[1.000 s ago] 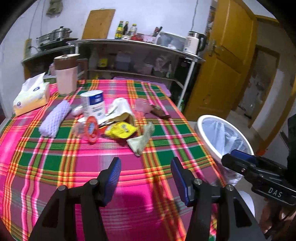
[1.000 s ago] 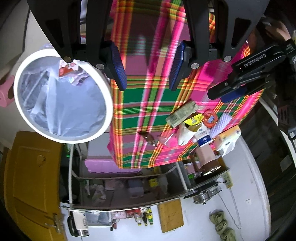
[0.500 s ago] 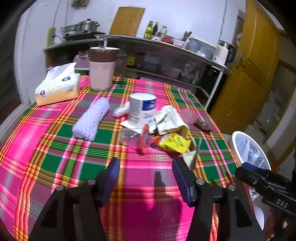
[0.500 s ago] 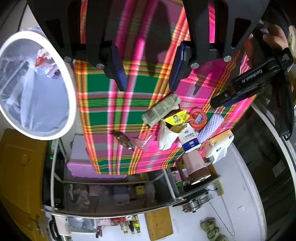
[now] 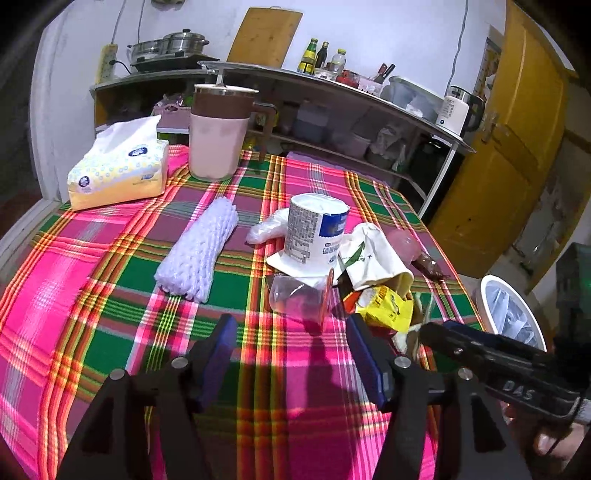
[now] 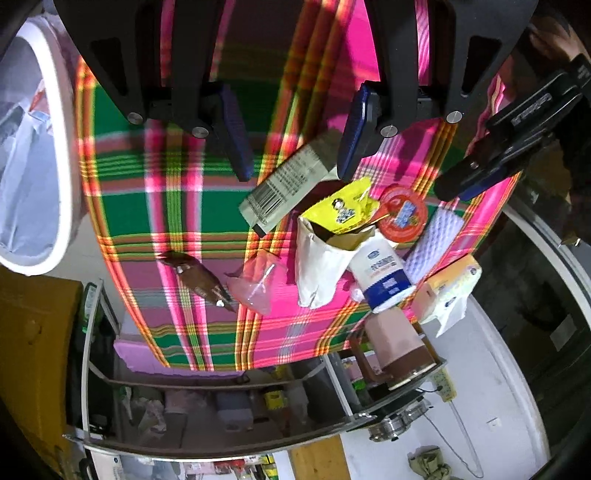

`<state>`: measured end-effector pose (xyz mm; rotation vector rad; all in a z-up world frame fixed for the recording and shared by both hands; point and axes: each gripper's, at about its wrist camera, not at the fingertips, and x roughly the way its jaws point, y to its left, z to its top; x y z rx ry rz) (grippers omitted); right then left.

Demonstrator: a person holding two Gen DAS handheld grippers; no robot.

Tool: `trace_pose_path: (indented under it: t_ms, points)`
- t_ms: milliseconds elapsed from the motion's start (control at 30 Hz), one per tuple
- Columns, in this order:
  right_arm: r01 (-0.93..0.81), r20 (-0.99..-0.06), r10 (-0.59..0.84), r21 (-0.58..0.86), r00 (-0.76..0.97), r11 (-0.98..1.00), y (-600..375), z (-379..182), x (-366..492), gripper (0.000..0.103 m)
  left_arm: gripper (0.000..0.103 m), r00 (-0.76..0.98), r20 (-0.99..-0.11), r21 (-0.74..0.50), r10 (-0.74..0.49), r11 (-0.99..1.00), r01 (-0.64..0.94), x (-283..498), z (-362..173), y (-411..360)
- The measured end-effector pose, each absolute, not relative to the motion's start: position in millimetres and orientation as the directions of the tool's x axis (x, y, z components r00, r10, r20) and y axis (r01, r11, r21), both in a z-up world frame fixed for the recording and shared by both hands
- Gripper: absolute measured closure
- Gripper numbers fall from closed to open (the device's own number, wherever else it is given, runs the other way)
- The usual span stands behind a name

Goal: Collect trash
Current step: 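Grasp the clear plastic cup with the left tool while the right tool grasps the paper packet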

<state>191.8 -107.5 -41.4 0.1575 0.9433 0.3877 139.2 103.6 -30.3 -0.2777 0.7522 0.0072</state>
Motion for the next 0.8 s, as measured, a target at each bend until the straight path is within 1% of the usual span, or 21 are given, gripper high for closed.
trace_pose_path:
  t_ms: [100, 133, 167, 233, 333, 433, 567, 600, 667, 733, 800]
  points:
    - [-0.238, -0.773, 0.375, 0.292, 0.511, 0.926, -104.7, -49.4, 199.8, 0.055, 0.037, 0.724, -0.681, -0.255, -0.109, 0.962, -0.095, 149.7, -33.9, 103.8]
    - [-0.239, -0.768, 0.378, 0.294, 0.517, 0.925, -105.4, -49.7, 200.1, 0.056, 0.037, 0.721, -0.684, -0.253, -0.111, 0.963, -0.092, 153.1, -35.1, 103.9]
    - [-0.238, -0.768, 0.367, 0.281, 0.526, 0.930, -106.2, -49.0, 199.8, 0.059, 0.037, 0.715, -0.689, -0.254, -0.115, 0.963, -0.090, 158.0, -37.0, 103.6]
    - [-0.237, -0.766, 0.359, 0.272, 0.533, 0.933, -108.5, -48.3, 200.4, 0.069, 0.037, 0.707, -0.696, -0.262, -0.127, 0.961, -0.086, 165.3, -41.0, 103.8]
    - [-0.220, -0.771, 0.338, 0.258, 0.540, 0.941, -115.0, -48.2, 202.7, 0.076, 0.037, 0.697, -0.705, -0.268, -0.132, 0.959, -0.089, 174.9, -45.1, 103.3]
    - [-0.196, -0.780, 0.331, 0.266, 0.531, 0.944, -125.4, -50.8, 206.4, 0.077, 0.036, 0.692, -0.709, -0.274, -0.137, 0.958, -0.090, 180.9, -47.5, 103.7]
    - [-0.209, -0.762, 0.391, 0.331, 0.517, 0.920, -136.3, -50.2, 209.2, 0.077, 0.037, 0.673, -0.722, -0.300, -0.164, 0.950, -0.090, 189.4, -53.0, 105.3]
    - [-0.214, -0.759, 0.399, 0.336, 0.514, 0.917, -136.1, -50.0, 209.6, 0.077, 0.037, 0.676, -0.718, -0.305, -0.166, 0.948, -0.091, 190.7, -52.7, 106.1]
    - [-0.213, -0.752, 0.404, 0.343, 0.521, 0.915, -137.5, -49.4, 209.6, 0.072, 0.038, 0.678, -0.715, -0.307, -0.170, 0.948, -0.085, 192.0, -52.1, 105.4]
    - [-0.196, -0.740, 0.418, 0.373, 0.527, 0.907, -141.8, -48.2, 210.4, 0.055, 0.059, 0.672, -0.719, -0.305, -0.176, 0.949, -0.078, 192.6, -53.1, 103.4]
    - [-0.188, -0.726, 0.437, 0.402, 0.531, 0.896, -142.7, -46.0, 211.4, 0.053, 0.060, 0.671, -0.721, -0.300, -0.173, 0.951, -0.077, 190.8, -53.5, 101.6]
